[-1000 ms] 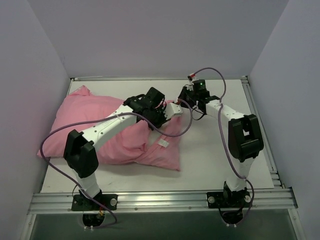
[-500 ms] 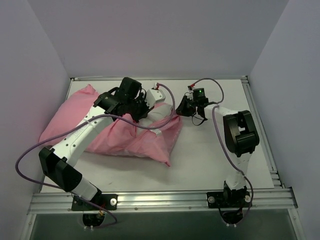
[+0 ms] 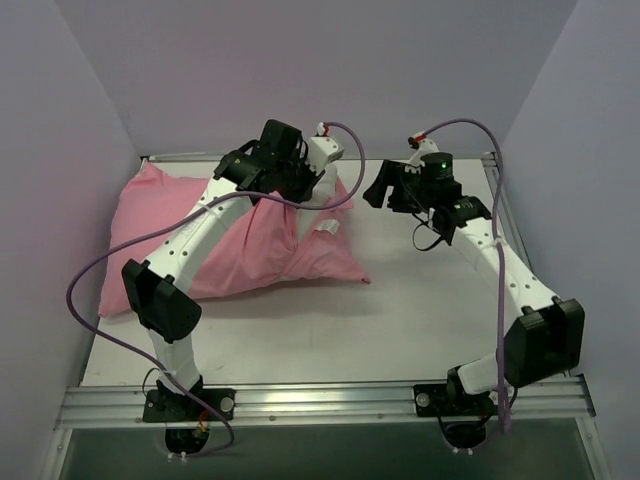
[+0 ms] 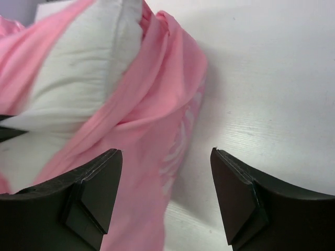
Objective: Remove the pillowcase from the pillow
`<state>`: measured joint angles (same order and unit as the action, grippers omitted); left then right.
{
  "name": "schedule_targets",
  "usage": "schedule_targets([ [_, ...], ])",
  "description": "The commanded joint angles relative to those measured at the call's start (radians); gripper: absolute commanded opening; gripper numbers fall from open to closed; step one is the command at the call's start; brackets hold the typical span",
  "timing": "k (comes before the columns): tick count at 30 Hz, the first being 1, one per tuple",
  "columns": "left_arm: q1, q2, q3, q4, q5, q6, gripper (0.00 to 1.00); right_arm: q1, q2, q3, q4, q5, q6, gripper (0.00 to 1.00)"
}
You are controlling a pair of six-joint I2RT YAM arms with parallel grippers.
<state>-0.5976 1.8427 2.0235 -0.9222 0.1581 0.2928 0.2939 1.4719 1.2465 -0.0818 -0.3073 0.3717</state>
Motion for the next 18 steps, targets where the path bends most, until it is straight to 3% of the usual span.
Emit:
schedule_targets([
  [1, -0.007, -0.011, 0.099, 0.079, -0.011, -0.049, 0.02, 0.008, -0.074, -0.047, -0.063, 0.031, 0.082, 0.69],
  [6, -0.025, 0.007, 0.100, 0.074, -0.032, -0.040, 0.02, 0.132, -0.122, -0.111, 0.212, 0.011, 0.252, 0.69],
  [13, -0.025, 0.001, 0.112, 0.083, -0.026, -0.069, 0.02, 0.243, 0.013, -0.045, 0.292, 0.048, 0.314, 0.66],
  [18, -0.027, -0.007, 0.116, 0.085, -0.038, -0.080, 0.02, 0.258, 0.077, -0.061, 0.324, 0.079, 0.368, 0.55],
])
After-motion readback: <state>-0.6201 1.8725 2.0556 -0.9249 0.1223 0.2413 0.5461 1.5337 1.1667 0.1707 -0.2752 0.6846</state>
